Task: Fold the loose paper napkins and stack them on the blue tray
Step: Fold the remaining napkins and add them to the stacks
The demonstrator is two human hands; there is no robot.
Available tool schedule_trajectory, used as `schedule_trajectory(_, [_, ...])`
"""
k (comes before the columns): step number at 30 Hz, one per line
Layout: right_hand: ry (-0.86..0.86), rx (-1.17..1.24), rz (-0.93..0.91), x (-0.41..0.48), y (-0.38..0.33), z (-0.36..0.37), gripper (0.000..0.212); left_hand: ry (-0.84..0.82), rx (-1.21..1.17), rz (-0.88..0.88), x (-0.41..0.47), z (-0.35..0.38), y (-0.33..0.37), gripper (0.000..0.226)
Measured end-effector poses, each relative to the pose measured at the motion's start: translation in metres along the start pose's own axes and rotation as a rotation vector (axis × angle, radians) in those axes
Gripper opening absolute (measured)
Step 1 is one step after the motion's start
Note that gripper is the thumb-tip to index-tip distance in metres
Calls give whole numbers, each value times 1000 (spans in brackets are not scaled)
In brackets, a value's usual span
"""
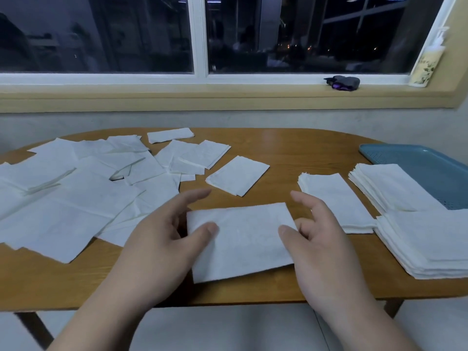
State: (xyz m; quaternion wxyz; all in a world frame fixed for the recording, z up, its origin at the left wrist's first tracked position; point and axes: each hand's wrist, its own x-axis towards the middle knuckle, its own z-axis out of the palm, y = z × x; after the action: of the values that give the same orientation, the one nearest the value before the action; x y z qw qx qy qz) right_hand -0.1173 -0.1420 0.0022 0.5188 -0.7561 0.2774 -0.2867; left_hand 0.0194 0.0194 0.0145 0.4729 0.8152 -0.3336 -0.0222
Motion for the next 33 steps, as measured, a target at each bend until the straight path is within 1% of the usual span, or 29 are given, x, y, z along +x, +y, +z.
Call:
schedule_trajectory(2, [-34, -104, -49, -1, 2, 3, 47, 4, 111, -20, 1, -1, -5, 34])
schedule_trajectory(5, [-108, -304, -95, -3, 6, 8, 35, -27, 335, -3, 2, -1, -14, 39])
schedule_trajectory(8, [-138, -519, -160, -3, 8, 13, 29, -26, 508, 47, 4, -2, -21, 40])
schedule_trajectory(10, [-169, -633, -182, -4, 6, 16, 26, -8, 503, 73, 5, -5, -26, 38])
schedule_trajectory(12, [-162, -688, -176, -4, 5, 17, 20, -4, 464, 96, 5, -9, -29, 37])
schedule_trajectory(14, [-137, -709, -155, -4, 3, 16, 9, -57, 424, 117, 4, -12, -31, 35])
schedule_trajectory(17, [-125, -664, -132, -4, 3, 15, 3, -198, 392, 114, 1, -14, -33, 22])
schedule_trajectory(19, [-101, -571, -116, -1, 2, 14, 1, -241, 383, 112, 2, -15, -34, 13])
schedule_trajectory(21, [-78, -501, -112, 8, -4, 14, 3, -246, 364, 115, 2, -16, -34, 11])
schedule_trajectory(22, [-74, -512, -121, 17, -9, 15, 4, -245, 355, 117, 3, -16, -35, 11])
schedule_trajectory(27, [-89, -688, -177, 83, -24, 39, 21, -232, 305, 124, 4, -14, -39, 10])
schedule_trajectory(30, [-157, -811, -164, 114, -21, 53, 30, -218, 311, 118, 6, -15, -41, 12])
schedule_trajectory(31, [-181, -825, -150, 121, -18, 56, 30, -217, 311, 122, 7, -15, -41, 13])
schedule_trajectory(33, [-182, -810, -123, 128, -9, 60, 24, -217, 304, 123, 7, -15, -42, 13])
